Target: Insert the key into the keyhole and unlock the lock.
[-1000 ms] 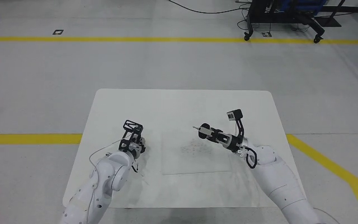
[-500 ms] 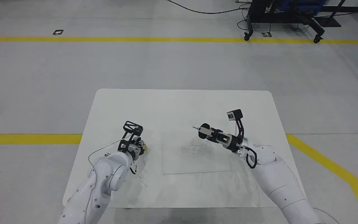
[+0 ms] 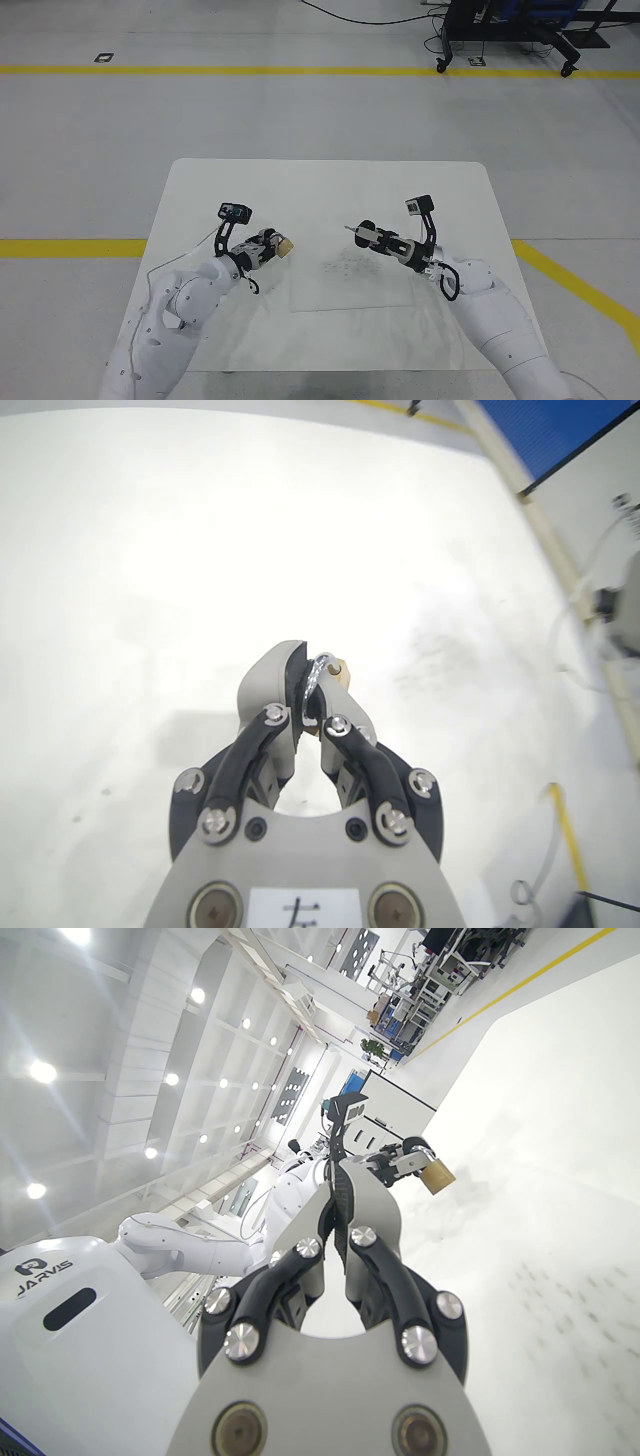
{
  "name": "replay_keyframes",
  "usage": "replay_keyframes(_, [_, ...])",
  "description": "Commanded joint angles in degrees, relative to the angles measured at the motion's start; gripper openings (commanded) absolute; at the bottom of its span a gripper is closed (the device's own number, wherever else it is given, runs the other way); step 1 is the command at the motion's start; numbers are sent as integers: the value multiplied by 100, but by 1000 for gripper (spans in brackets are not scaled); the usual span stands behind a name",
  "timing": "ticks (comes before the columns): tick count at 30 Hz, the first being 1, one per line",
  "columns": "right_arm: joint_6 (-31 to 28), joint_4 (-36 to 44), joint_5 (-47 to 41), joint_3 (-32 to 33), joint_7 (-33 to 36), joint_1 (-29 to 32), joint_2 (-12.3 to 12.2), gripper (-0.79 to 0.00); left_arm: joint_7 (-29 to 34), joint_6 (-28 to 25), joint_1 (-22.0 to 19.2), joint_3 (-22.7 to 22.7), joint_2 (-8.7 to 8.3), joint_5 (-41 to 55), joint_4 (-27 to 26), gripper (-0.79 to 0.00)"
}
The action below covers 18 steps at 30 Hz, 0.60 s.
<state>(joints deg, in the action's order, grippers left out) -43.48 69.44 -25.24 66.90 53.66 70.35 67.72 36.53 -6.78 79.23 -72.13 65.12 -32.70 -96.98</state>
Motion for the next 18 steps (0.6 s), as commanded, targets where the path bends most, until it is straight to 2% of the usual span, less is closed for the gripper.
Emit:
replay_keyframes(1, [0,0,0,0,0,0,0,-785,-139,-169,-140,-36,36,908,273,-785])
replay_keyframes(9, [0,0,0,0,0,0,0,-785,-209,-191,-152,-30,52,1136,340,-785])
replay_keyframes(12, [90,49,41,-36,-94,20,9,-785,277,144,-339,-87,122,2865,709,-785])
replay_keyframes(16, [314,188,-134,-372,-295,-56,105,-785,1171,951,-1027,-165,253,5454,1862,-785])
replay_keyframes(18, [405,172,-86,-528,-466,-139,157,-785,1486,1354,-1372,-117,302,6101,2453,-785])
